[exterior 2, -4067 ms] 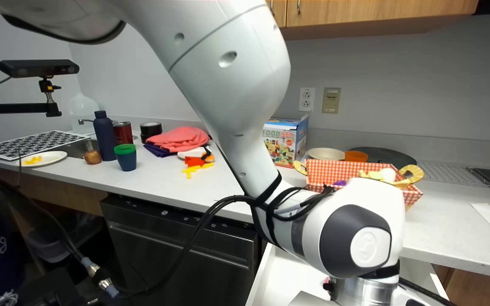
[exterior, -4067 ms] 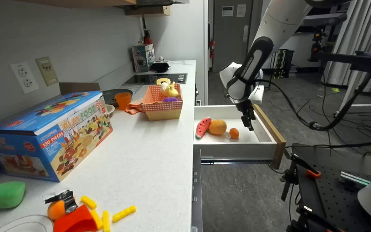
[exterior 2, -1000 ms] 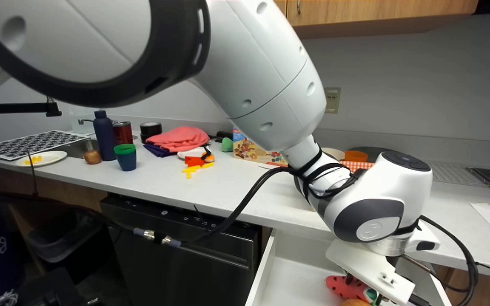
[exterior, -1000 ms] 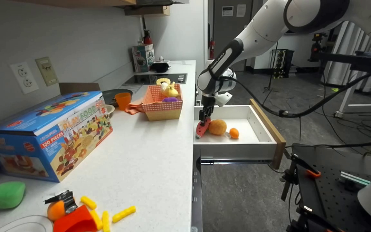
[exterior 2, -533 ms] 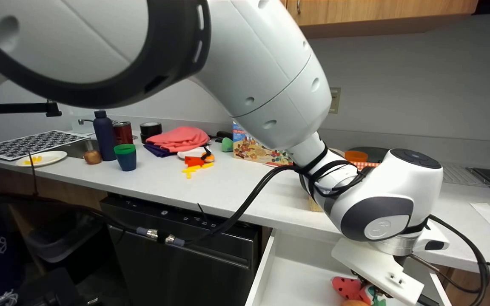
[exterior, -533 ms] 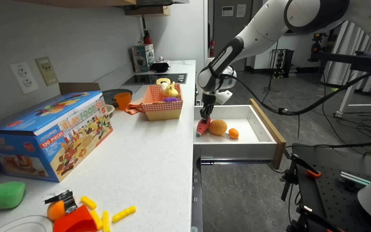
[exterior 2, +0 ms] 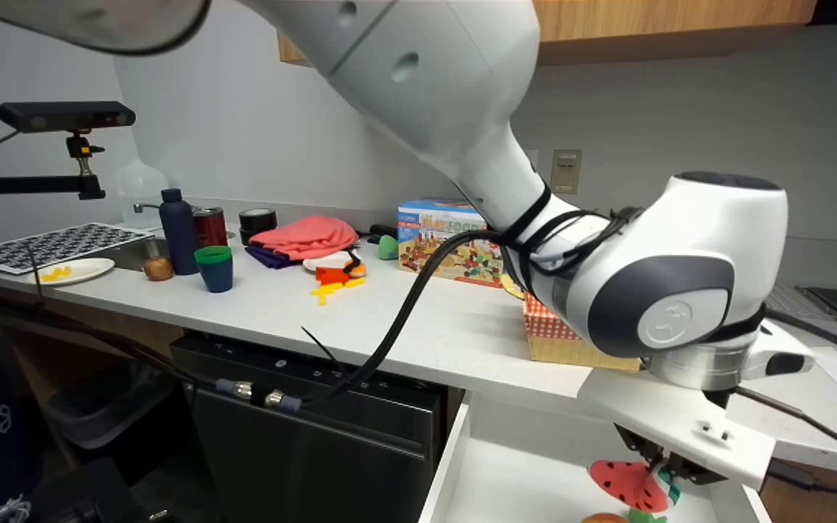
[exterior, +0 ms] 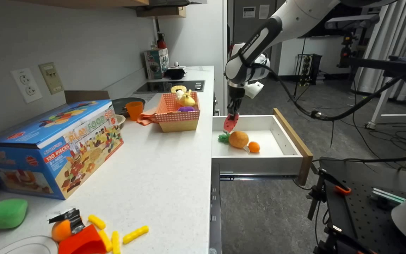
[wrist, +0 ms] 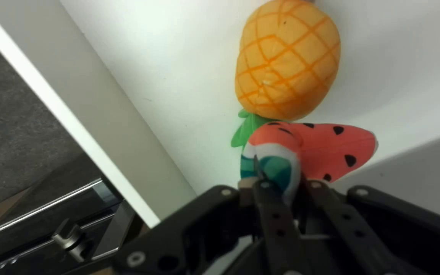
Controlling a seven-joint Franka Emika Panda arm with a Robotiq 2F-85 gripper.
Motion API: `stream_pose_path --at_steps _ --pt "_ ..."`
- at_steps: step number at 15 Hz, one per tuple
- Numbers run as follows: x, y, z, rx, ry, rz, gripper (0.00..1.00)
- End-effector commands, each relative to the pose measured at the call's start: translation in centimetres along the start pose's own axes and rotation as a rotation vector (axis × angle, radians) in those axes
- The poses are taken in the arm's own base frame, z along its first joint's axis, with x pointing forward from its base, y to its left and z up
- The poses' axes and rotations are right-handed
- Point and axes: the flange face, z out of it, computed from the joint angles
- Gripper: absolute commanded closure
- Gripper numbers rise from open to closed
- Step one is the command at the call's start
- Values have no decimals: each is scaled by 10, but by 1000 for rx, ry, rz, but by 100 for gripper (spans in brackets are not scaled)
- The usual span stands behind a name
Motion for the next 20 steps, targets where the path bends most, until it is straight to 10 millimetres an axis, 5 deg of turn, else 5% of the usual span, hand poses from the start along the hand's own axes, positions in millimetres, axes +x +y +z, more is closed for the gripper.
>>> stream_pose_path --at_steps 1,7,11,15,20 --pt "-20 -12 -64 -81 63 -28 97" --pt "-3 -40 -162 -230 383 -117 97" --pt "28 -63 -195 -262 539 -161 97" --pt "62 -95 -200 -248 619 -212 97" --pt "100 -126 -177 -196 633 -269 97"
